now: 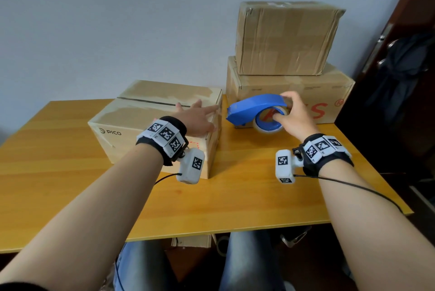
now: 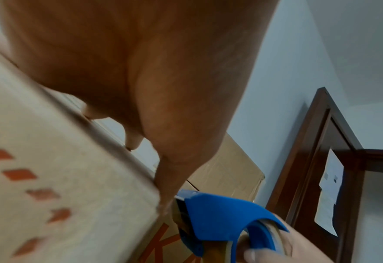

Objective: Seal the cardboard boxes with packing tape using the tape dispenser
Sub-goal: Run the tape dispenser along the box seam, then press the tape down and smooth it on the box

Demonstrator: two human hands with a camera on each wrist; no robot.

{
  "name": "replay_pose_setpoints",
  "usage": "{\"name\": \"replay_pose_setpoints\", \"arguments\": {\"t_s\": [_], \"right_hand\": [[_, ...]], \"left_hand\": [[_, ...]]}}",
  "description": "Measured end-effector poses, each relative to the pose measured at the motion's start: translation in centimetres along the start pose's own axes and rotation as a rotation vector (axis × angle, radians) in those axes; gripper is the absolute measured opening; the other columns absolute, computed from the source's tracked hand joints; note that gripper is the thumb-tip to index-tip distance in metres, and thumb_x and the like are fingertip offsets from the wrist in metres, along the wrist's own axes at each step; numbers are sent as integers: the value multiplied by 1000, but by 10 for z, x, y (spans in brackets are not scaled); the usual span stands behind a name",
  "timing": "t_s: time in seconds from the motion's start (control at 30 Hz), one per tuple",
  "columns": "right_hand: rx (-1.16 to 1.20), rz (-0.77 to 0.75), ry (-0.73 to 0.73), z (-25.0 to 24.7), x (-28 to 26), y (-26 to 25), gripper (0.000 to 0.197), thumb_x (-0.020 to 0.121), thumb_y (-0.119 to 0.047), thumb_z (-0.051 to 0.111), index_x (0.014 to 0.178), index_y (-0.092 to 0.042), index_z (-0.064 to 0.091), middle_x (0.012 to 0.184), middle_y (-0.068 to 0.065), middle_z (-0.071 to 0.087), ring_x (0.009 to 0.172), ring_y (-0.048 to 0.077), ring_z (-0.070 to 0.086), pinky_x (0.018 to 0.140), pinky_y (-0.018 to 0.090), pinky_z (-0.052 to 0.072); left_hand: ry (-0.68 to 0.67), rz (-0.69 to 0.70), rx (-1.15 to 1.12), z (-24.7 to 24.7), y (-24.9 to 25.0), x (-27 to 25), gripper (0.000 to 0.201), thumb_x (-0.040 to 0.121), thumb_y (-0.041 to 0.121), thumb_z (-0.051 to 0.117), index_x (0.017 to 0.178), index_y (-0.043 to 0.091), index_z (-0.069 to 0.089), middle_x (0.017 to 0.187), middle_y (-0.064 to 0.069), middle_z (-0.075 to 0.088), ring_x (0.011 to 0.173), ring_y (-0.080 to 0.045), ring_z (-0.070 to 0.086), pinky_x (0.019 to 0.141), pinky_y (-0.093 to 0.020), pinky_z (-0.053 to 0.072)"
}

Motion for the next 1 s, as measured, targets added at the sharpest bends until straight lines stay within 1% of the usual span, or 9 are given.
{"name": "replay_pose_setpoints", "arguments": {"t_s": [0.1,0.17,0.23,0.33,0.47,0.6,0.83,0.93,1.0], "right_hand": [[9,-132,-11,0,-5,-14,78,92,2,61,146,-47,33,145,-10,45,115,18,55,68,17,48],[26,-210,-62,2,-5,-24,82,93,7,55,147,-52,38,153,-16,41,107,26,63,74,27,57],[26,-252,-86,3,-2,-32,73,93,11,51,141,-44,52,148,-14,50,90,14,65,80,32,56],[-15,-280,-113,8,5,-43,59,93,10,51,125,-37,65,135,-10,60,121,8,54,103,26,43],[-153,-278,-107,14,14,-60,56,94,7,46,122,-35,69,128,-7,64,107,18,61,88,31,51],[-250,-284,-97,13,21,-79,55,92,9,44,120,-29,72,122,0,68,96,20,62,73,25,46],[-497,-66,-381,35,21,-49,48,92,12,43,109,-20,75,107,2,69,69,16,57,55,27,42],[-559,146,-482,40,20,-8,17,93,-6,65,109,-10,70,99,10,72,70,21,62,54,27,42],[-619,273,-534,43,14,15,26,91,-18,70,114,-4,66,96,10,70,71,23,61,55,27,42]], "left_hand": [[-40,23,29,1,9,-5,66,103,31,42,151,59,7,168,-12,-1,153,-39,-6,118,-65,-7],[-65,40,90,-3,20,-15,64,106,21,36,156,50,8,168,-10,4,154,-34,-6,119,-63,-5],[-65,49,148,-6,26,-20,61,107,20,33,158,45,9,167,-8,10,154,-31,-1,119,-63,-3],[-70,47,221,-5,25,-19,58,108,23,31,158,41,10,166,-9,15,154,-29,3,118,-66,-1],[-105,54,281,-4,22,-11,59,107,25,30,159,39,5,162,-9,26,154,-23,-9,116,-71,1],[-127,31,257,-7,23,-12,60,107,25,31,158,42,5,166,-11,12,154,-23,-7,118,-66,0],[-132,40,216,-3,24,-13,63,105,20,33,155,50,12,167,-15,5,155,-24,-7,117,-69,-3],[-105,67,163,-6,24,-20,66,105,20,38,157,46,6,167,-13,5,154,-27,11,119,-64,-3],[-94,56,137,-6,22,-18,70,105,24,40,158,43,-3,167,-14,1,153,-32,14,120,-63,-2]]}}
Point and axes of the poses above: each hand's wrist, its own x-axis towards the middle knuckle, its own z-axis out of the palm, y = z × x, the point moved 3 cm from there along x, towards the middle knuckle
